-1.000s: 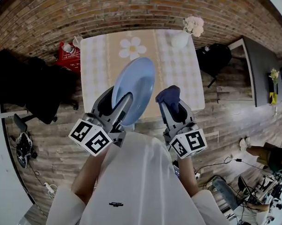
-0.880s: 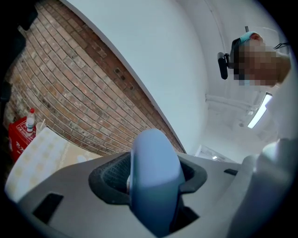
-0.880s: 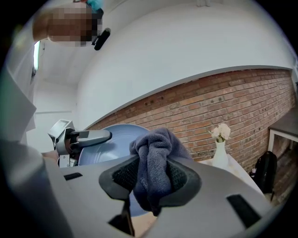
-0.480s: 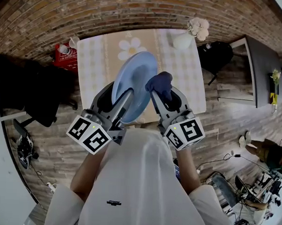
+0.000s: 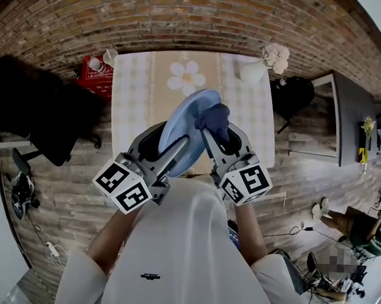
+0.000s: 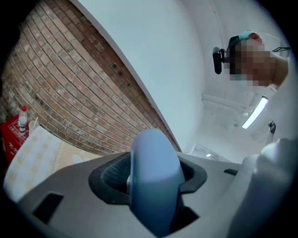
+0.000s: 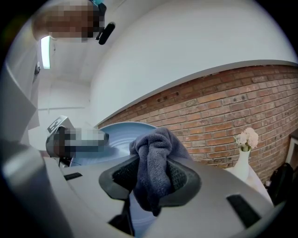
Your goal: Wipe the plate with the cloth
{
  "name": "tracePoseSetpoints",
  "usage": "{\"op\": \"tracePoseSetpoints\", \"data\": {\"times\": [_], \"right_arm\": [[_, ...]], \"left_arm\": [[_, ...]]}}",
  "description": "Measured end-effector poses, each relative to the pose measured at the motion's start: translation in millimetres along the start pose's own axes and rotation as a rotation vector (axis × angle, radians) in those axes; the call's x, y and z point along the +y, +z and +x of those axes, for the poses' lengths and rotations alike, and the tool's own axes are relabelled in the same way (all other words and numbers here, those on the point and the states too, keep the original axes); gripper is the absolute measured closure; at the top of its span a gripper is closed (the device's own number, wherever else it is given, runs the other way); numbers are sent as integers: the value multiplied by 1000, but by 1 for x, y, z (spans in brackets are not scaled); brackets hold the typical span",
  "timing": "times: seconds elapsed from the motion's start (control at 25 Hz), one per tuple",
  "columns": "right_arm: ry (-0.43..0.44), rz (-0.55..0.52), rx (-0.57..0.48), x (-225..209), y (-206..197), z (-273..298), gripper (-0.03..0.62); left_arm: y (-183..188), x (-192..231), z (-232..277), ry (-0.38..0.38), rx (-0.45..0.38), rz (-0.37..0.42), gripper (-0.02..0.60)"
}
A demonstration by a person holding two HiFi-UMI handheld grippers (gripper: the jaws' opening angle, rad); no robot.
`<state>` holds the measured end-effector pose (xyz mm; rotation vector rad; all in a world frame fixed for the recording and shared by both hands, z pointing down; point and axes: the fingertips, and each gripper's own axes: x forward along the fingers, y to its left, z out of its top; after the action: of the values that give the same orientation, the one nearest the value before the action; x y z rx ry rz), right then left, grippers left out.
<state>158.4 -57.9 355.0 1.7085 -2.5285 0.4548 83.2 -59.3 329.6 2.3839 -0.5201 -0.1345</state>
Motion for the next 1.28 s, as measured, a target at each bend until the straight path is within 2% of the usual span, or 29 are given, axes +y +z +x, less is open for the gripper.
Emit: {"op": "tracePoseSetpoints", "data": {"times": [0.2, 0.4, 0.52, 0.84, 1.04, 1.28], "right_arm": [[67, -17, 10, 28, 1, 8, 451], [93, -31, 13, 43, 6, 20, 451], [103, -31, 22, 49, 6, 25, 451], [74, -32, 46, 51, 2, 33, 451], [23, -18, 60, 34, 0, 33, 451], [-6, -18, 92, 11, -12, 35, 451]], "left_arm": [[-5, -4, -21, -12, 26, 21, 341], [-11, -16, -36, -51, 72, 81, 341], [-10, -15, -44, -31, 60, 93, 341], [-6, -12, -66, -7, 28, 97, 341], [1, -13, -65, -33, -3, 68, 341], [12, -13, -60, -44, -30, 73, 341]]}}
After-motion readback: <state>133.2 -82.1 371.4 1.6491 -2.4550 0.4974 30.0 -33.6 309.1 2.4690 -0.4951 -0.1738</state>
